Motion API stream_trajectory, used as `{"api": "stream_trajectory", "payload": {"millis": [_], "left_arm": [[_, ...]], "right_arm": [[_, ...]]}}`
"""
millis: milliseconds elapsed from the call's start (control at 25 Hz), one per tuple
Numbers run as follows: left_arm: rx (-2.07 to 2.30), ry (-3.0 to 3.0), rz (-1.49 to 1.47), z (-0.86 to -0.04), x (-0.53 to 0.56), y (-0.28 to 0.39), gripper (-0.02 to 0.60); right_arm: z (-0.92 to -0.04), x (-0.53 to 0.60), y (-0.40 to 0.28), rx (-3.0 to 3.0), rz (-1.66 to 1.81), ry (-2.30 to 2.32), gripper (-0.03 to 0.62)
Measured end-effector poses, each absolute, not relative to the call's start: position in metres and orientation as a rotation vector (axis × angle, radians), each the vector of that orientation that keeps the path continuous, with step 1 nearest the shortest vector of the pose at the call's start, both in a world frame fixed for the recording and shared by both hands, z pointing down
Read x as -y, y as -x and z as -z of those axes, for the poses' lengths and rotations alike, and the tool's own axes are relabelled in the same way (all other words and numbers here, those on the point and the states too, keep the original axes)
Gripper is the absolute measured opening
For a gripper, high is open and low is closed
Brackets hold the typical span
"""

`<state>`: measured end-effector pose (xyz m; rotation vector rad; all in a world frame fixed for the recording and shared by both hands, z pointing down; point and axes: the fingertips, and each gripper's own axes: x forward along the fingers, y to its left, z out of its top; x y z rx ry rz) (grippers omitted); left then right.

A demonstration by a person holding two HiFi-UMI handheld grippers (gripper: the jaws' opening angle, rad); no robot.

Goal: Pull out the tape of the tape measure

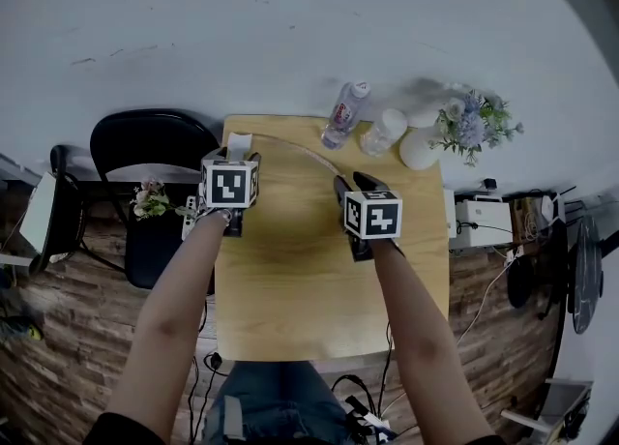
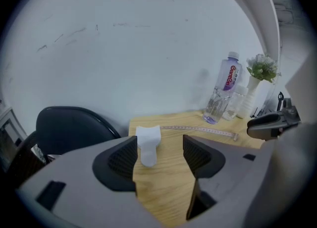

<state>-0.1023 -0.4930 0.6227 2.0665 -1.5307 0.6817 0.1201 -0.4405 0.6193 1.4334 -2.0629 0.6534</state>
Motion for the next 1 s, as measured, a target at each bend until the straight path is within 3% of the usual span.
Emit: {"api": "stream_trajectory", "payload": {"millis": [400, 1000], "left_arm": [[1.564, -2.102, -0.661, -0.572, 0.451, 0.105, 0.305], [1.598, -2.196, -0.558, -0.491, 0.386, 0.109, 0.304]], "right_arm": [[-0.560, 0.406, -0.099, 2.130, -0.499, -1.350, 0.184], [-0.466, 0.348, -0.104, 2.280, -0.494, -1.428, 0.155]]}}
